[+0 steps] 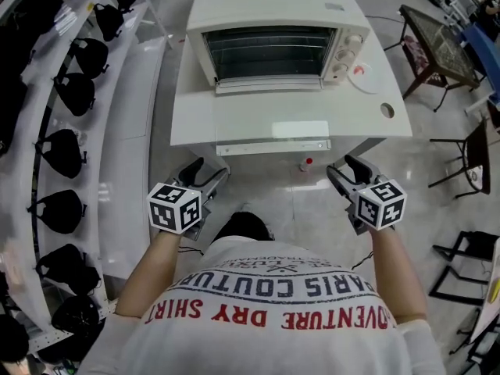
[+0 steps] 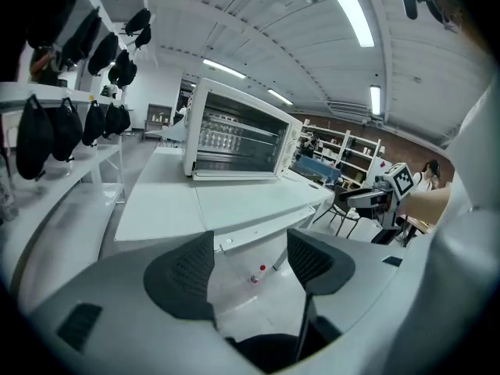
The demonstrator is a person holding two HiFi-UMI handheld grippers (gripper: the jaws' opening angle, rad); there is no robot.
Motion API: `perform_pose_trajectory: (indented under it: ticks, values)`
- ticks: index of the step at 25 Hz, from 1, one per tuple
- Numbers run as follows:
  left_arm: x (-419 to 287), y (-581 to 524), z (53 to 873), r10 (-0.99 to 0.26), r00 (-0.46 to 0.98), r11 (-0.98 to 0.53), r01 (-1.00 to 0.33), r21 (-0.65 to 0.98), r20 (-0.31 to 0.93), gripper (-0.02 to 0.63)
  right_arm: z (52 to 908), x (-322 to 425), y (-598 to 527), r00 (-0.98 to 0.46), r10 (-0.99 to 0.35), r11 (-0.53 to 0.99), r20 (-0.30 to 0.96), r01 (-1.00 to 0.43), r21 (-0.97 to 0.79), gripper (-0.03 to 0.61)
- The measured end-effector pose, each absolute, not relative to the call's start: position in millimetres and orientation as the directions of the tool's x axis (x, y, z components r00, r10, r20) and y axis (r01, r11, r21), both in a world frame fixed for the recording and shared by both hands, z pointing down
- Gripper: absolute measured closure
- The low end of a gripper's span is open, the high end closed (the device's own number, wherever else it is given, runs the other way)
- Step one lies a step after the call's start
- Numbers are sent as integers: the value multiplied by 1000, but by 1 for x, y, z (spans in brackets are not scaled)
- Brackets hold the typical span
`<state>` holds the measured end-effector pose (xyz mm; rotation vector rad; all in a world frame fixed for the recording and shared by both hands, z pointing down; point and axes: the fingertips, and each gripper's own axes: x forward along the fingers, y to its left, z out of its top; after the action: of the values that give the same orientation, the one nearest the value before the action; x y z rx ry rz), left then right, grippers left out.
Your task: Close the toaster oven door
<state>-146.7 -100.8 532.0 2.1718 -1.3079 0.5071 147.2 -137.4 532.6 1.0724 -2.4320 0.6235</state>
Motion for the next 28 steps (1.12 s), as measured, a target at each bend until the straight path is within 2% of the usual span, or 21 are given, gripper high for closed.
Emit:
perform_pose_trajectory:
  ticks: [7, 18, 28]
  values:
    - [-149, -115, 576, -650, 432, -384, -897, 221, 625, 318, 582, 139, -157, -566, -575, 586, 590, -789, -186, 341]
    - [-145, -139, 638, -600, 402, -378, -904, 198, 691, 319, 638, 135, -180, -519, -565, 505, 641, -832, -228, 341]
    - [-133, -157, 652, -622, 446, -366, -892, 265, 644, 343, 647, 118, -197, -534, -590, 530, 606, -822, -209, 364]
